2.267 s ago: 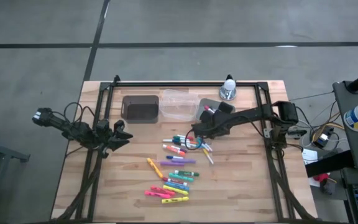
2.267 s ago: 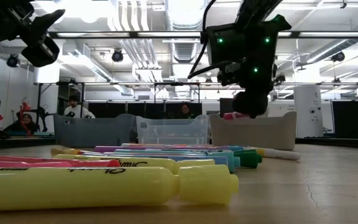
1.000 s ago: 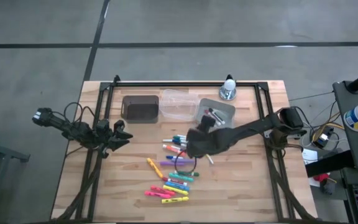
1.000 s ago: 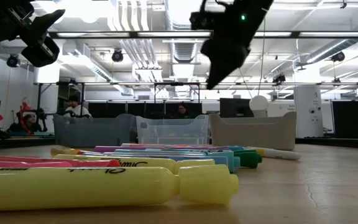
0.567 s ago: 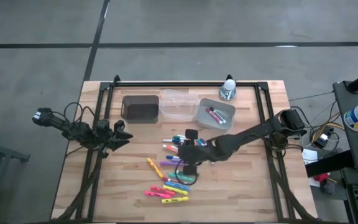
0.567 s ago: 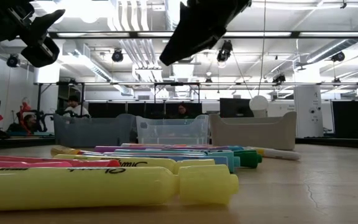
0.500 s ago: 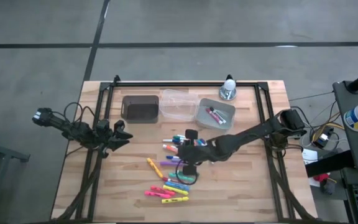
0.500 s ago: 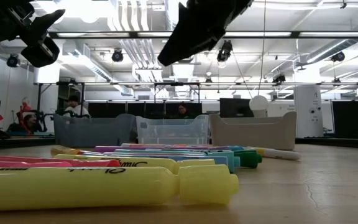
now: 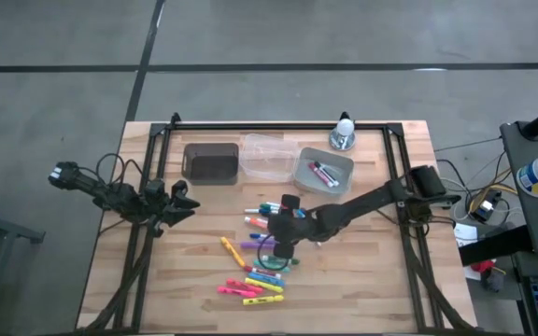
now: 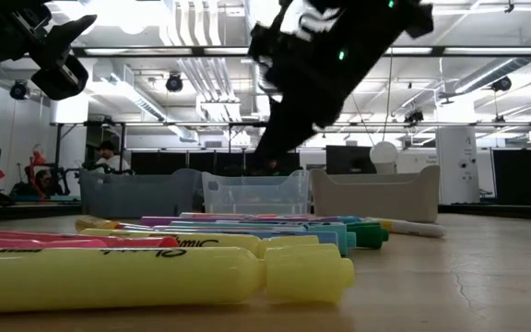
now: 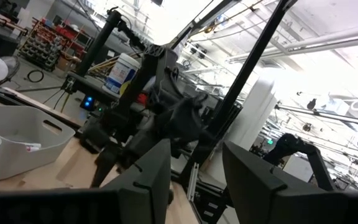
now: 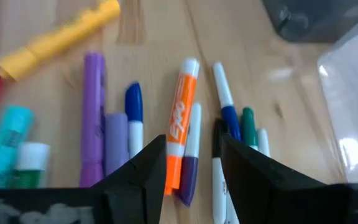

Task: Pick & Place Markers
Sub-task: Put the orange dry erase marker into the gray bin

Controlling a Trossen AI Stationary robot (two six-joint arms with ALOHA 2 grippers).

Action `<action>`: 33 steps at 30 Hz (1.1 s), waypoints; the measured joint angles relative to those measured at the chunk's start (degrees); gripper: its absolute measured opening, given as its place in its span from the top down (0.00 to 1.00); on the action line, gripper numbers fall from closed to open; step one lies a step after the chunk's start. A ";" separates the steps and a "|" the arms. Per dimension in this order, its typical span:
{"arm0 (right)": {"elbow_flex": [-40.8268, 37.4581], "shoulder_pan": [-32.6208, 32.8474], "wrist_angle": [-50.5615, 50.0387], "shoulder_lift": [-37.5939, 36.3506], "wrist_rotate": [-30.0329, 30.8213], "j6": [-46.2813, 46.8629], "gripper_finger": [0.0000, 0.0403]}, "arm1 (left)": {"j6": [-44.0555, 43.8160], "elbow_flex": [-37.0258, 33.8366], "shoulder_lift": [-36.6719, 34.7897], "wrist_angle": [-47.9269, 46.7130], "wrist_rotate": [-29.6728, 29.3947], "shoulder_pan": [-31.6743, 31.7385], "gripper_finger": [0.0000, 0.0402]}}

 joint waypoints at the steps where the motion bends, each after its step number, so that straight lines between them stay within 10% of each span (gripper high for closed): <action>1: 0.56 0.00 -0.38 0.83 0.46 -0.49 0.62 | 0.00 0.00 0.04 -0.04 -0.01 0.00 0.65; 33: 3.59 -3.43 -0.54 9.29 -5.22 1.46 0.61 | -0.46 -0.04 0.31 0.01 0.01 0.00 0.65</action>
